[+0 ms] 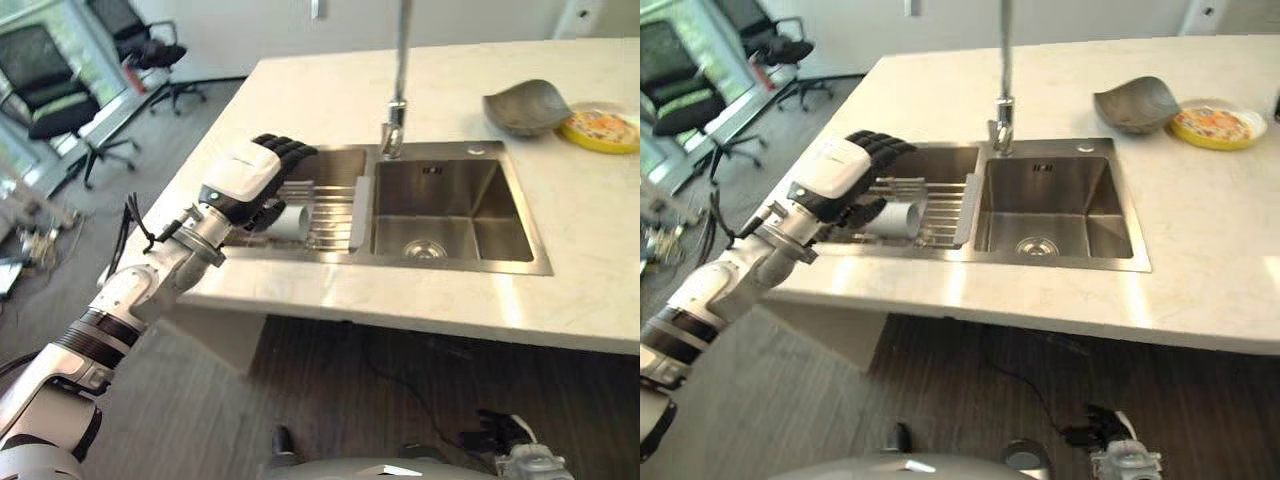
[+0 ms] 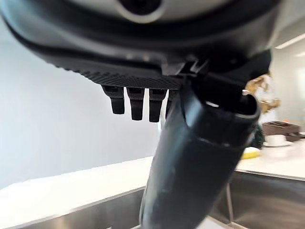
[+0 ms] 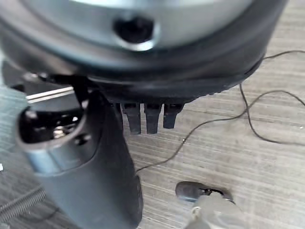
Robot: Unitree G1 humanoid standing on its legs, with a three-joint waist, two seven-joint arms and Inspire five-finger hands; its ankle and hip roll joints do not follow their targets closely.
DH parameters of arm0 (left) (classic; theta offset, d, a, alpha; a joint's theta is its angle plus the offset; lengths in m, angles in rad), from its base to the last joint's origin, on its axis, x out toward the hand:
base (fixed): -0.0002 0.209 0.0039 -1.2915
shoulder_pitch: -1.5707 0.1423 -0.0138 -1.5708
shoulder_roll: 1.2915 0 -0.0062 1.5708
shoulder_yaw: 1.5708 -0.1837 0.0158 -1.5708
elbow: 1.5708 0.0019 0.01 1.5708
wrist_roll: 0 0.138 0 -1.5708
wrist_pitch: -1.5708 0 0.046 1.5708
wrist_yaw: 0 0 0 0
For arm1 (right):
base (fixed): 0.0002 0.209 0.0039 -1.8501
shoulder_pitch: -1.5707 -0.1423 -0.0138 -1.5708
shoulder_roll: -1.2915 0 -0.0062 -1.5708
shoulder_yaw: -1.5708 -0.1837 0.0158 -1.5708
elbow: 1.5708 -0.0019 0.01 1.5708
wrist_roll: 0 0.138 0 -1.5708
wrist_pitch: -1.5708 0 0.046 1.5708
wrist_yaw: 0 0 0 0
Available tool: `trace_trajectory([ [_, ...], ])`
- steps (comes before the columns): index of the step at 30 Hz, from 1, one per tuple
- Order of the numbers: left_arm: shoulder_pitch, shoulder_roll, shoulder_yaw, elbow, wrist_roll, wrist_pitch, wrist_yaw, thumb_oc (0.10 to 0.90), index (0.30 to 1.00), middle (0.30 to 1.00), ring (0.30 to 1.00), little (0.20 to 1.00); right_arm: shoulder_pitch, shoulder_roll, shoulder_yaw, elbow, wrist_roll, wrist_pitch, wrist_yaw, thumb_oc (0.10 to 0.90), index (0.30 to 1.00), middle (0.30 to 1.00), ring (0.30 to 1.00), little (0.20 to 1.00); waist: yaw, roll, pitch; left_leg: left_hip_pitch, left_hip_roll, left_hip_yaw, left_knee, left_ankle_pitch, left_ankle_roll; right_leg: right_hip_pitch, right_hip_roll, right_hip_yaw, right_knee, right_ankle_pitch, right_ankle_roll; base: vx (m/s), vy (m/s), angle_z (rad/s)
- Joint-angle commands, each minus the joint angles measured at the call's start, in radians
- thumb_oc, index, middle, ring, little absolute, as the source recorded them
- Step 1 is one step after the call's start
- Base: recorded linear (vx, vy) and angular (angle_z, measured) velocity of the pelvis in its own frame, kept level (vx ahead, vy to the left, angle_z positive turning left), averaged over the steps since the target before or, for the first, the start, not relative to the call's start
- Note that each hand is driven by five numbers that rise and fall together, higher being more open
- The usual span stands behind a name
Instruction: Place the dishes in the dishwasher.
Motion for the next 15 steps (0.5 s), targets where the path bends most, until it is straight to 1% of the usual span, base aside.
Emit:
trace_trajectory([
  [1, -0.060, 0.063, 0.121, 0.010, -0.025, 0.024, 0.040, 0.800, 0.900, 0.900, 0.900, 0.900, 0.031, 0.102, 0.062, -0.039, 0.000, -0.017, 0.016, 0.800, 0.900, 0.900, 0.900, 0.900, 0.001, -0.109, -0.063, 0.054, -0.045, 0.054, 0.007, -0.090, -0.007, 0.038, -0.038, -0.044, -0.130, 0.086, 0.058, 0.07, 0.101, -0.46],
  [3, -0.044, 0.087, 0.130, 0.002, -0.038, 0.023, 0.026, 0.800, 0.900, 0.900, 0.900, 0.900, 0.022, 0.120, 0.090, -0.066, -0.013, -0.017, 0.024, 0.800, 0.900, 0.900, 0.900, 0.900, 0.007, -0.117, -0.068, 0.059, -0.053, 0.063, 0.007, -0.103, -0.002, 0.027, -0.053, -0.041, -0.116, 0.092, 0.067, 0.05, 0.092, -0.45],
  [9, 0.002, 0.093, 0.141, 0.039, -0.098, 0.015, -0.022, 0.800, 0.900, 0.900, 0.900, 0.900, 0.023, 0.143, 0.129, -0.087, -0.034, -0.010, 0.048, 0.800, 0.900, 0.900, 0.900, 0.900, 0.018, -0.126, -0.068, 0.066, -0.071, 0.082, 0.007, -0.119, 0.015, 0.014, -0.074, -0.030, -0.111, 0.107, 0.082, 0.03, 0.063, -0.04],
  [12, 0.042, 0.105, 0.162, 0.041, -0.137, 0.009, -0.049, 0.800, 0.900, 0.900, 0.900, 0.900, 0.032, 0.138, 0.119, -0.080, -0.038, -0.004, 0.053, 0.800, 0.900, 0.900, 0.900, 0.900, 0.018, -0.128, -0.070, 0.069, -0.075, 0.090, 0.007, -0.126, 0.019, 0.009, -0.079, -0.027, -0.112, 0.111, 0.087, 0.03, 0.031, -0.04],
  [15, 0.064, 0.100, 0.177, 0.048, -0.176, 0.005, -0.067, 0.800, 0.900, 0.900, 0.900, 0.900, 0.042, 0.137, 0.107, -0.073, -0.038, -0.001, 0.056, 0.800, 0.900, 0.900, 0.900, 0.900, 0.017, -0.128, -0.071, 0.073, -0.074, 0.093, 0.007, -0.129, 0.019, 0.008, -0.079, -0.024, -0.115, 0.113, 0.088, 0.02, 0.013, -0.06],
])
